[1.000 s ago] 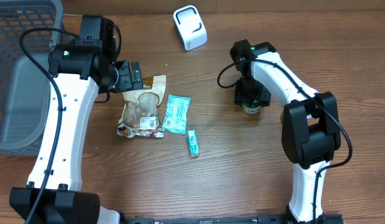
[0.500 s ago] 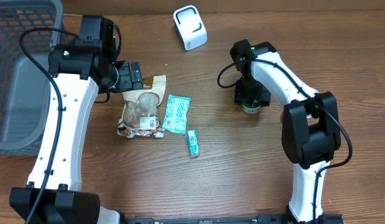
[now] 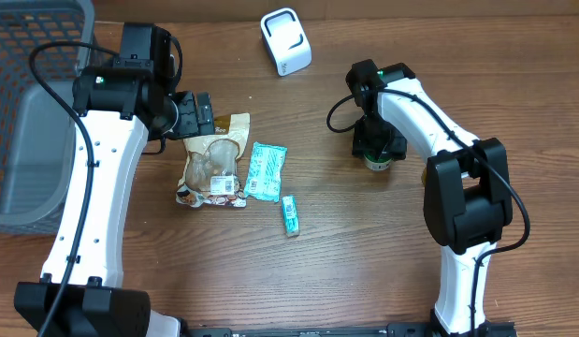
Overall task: Scan the item barcode
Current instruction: 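Lower the green-lidded jar to the table right of center and release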
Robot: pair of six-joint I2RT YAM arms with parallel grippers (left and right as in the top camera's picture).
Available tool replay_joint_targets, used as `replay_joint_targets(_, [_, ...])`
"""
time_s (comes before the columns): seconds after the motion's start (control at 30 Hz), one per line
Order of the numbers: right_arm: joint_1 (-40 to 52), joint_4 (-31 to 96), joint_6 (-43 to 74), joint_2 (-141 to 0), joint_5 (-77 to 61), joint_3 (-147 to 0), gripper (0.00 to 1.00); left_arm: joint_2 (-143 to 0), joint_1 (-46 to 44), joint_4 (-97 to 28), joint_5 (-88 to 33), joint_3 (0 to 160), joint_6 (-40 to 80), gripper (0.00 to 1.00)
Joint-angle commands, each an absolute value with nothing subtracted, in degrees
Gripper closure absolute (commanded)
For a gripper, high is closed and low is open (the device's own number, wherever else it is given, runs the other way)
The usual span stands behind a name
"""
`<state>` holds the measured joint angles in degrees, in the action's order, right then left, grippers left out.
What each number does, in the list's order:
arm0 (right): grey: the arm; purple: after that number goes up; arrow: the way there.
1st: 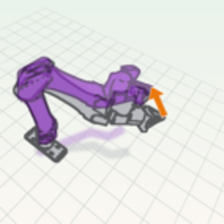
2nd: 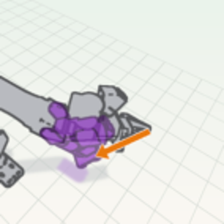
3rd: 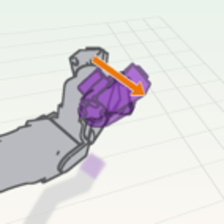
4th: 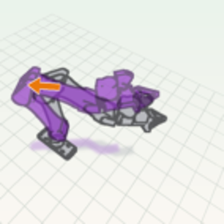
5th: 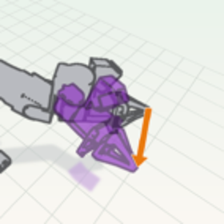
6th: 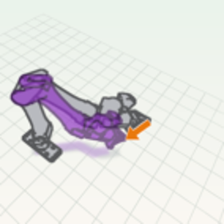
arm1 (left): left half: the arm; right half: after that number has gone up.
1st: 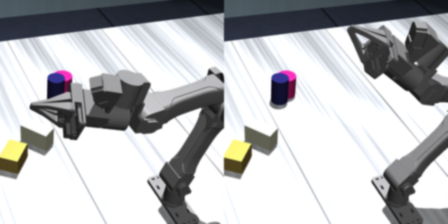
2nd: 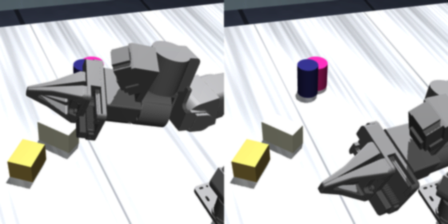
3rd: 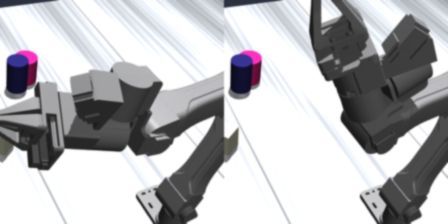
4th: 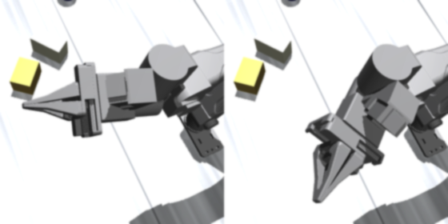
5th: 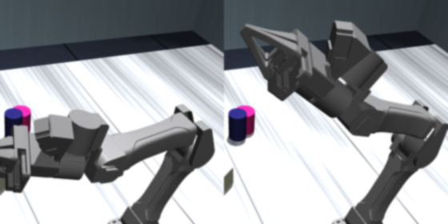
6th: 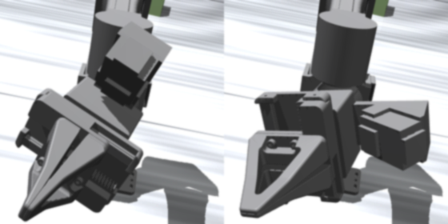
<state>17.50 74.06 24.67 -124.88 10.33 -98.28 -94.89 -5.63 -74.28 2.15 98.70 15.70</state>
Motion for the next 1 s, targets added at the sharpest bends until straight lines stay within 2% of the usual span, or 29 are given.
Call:
replay_joint_targets(0.0, [17.28,73.73,25.10,-124.20,9.37,-97.76,0.35,-95.35,-5.69,-74.28,1.87,98.61,15.22,0.01])
replay_joint_targets(0.07, [17.28,73.78,25.08,-124.20,9.37,-97.76,0.32,-95.35,-5.69,-74.28,1.87,98.61,15.22,0.01])
replay_joint_targets(0.2, [17.28,73.87,25.06,-124.20,9.39,-97.76,0.15,-95.35,-5.69,-74.28,1.87,98.61,15.22,0.00])
replay_joint_targets(0.33, [17.28,74.50,22.90,-124.18,9.39,-98.17,0.06,-95.35,-5.72,-74.28,1.87,98.61,15.22,0.00])
replay_joint_targets(0.7, [17.43,79.46,22.50,-123.98,10.85,-110.89,0.05,-95.35,-5.69,-74.28,1.87,98.61,15.22,0.00])
replay_joint_targets(0.97, [21.17,80.47,22.46,-123.98,1.56,-117.12,0.07,-95.35,-5.69,-74.28,1.87,98.61,15.22,0.01])
